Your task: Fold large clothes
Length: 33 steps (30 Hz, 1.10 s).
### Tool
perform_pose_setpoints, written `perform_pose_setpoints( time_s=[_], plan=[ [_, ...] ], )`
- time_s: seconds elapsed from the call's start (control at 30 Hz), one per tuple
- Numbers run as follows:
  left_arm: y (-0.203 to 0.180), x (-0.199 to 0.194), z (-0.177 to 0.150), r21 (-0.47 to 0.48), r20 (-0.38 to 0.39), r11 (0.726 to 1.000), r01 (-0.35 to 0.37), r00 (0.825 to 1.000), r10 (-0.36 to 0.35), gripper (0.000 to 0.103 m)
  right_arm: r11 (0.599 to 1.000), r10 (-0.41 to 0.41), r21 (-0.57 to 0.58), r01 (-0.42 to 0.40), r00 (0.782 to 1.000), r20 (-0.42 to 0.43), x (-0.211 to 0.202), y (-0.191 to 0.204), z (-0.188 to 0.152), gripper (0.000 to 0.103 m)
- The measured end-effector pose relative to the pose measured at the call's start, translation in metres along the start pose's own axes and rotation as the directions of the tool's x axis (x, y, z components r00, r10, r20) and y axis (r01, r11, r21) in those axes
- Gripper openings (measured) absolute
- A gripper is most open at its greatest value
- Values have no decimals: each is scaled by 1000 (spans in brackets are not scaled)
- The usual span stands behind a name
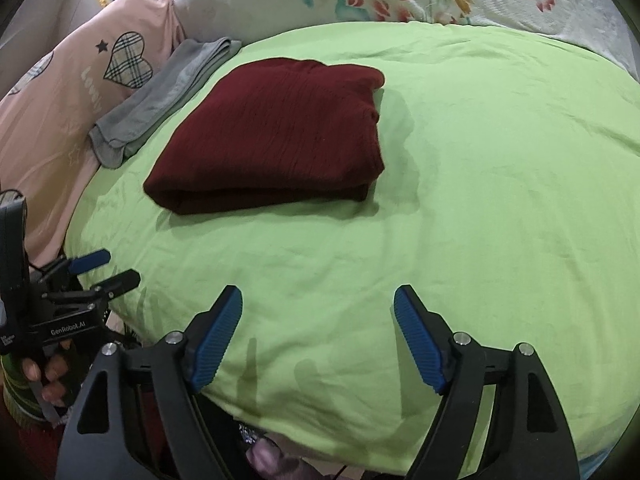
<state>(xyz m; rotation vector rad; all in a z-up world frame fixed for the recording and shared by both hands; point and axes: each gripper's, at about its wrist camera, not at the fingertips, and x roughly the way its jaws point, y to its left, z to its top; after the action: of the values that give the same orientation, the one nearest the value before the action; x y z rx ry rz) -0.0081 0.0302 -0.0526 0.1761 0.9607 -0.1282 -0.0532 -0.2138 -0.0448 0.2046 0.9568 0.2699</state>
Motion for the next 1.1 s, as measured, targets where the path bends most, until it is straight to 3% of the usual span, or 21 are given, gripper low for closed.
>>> perform_pose_setpoints(
  time_s=[0.23, 0.33, 0.4, 0.8, 1.1],
  plan=[
    [4, -37, 18, 15, 84, 999, -30, 996, 29, 85, 999, 25, -32, -24, 999, 33, -25, 9, 13, 84],
    [9, -45, 25, 2, 103, 999, -43, 994, 43, 96, 999, 20, -50, -18, 998, 54, -32, 13, 18, 93],
    [11, -44, 26, -5, 107, 998, -55, 993, 56, 96, 999, 22, -51, -18, 998, 65, -31, 13, 20, 103],
    [15, -13, 33, -15, 19, 988, -153, 988, 153, 96, 998, 36, -50, -36, 999, 10, -5, 19, 23, 103],
    [11, -14, 50, -7, 33, 990, -143, 989, 143, 96, 996, 37, -76, -37, 999, 6, 1, 27, 39, 103]
  ],
)
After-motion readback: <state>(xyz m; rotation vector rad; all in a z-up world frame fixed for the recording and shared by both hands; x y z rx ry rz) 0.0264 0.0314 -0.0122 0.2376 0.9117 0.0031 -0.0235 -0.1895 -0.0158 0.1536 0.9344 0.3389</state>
